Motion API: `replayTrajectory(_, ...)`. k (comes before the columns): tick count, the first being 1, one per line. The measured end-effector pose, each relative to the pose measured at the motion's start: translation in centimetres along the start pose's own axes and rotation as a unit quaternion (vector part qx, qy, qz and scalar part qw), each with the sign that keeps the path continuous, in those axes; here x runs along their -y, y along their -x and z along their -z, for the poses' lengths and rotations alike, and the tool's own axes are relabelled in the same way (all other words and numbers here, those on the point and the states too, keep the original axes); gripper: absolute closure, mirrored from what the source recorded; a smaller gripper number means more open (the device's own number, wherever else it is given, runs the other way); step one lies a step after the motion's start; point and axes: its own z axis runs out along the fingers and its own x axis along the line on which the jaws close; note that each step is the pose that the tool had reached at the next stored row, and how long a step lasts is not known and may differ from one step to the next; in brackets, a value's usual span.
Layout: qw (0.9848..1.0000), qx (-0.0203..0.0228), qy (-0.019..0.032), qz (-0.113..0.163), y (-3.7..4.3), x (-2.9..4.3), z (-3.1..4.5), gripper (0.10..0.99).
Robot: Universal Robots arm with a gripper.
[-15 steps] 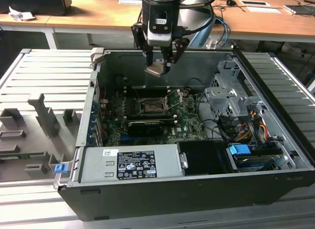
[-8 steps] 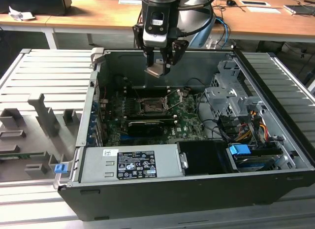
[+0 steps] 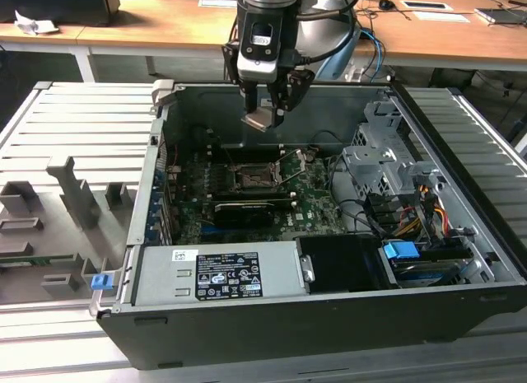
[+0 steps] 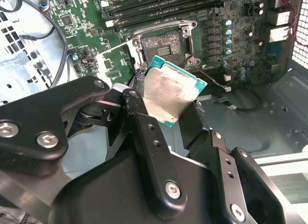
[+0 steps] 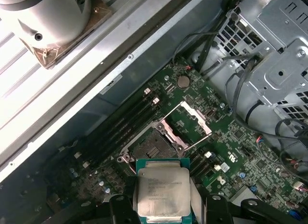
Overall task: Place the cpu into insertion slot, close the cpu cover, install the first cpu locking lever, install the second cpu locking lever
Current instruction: 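Place the cpu into insertion slot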
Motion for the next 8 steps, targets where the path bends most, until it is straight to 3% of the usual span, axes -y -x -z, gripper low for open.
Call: replayTrajectory(8,1.0,0.0005,0.0001,-0.005,0.0,0.01,-0.17,0.557)
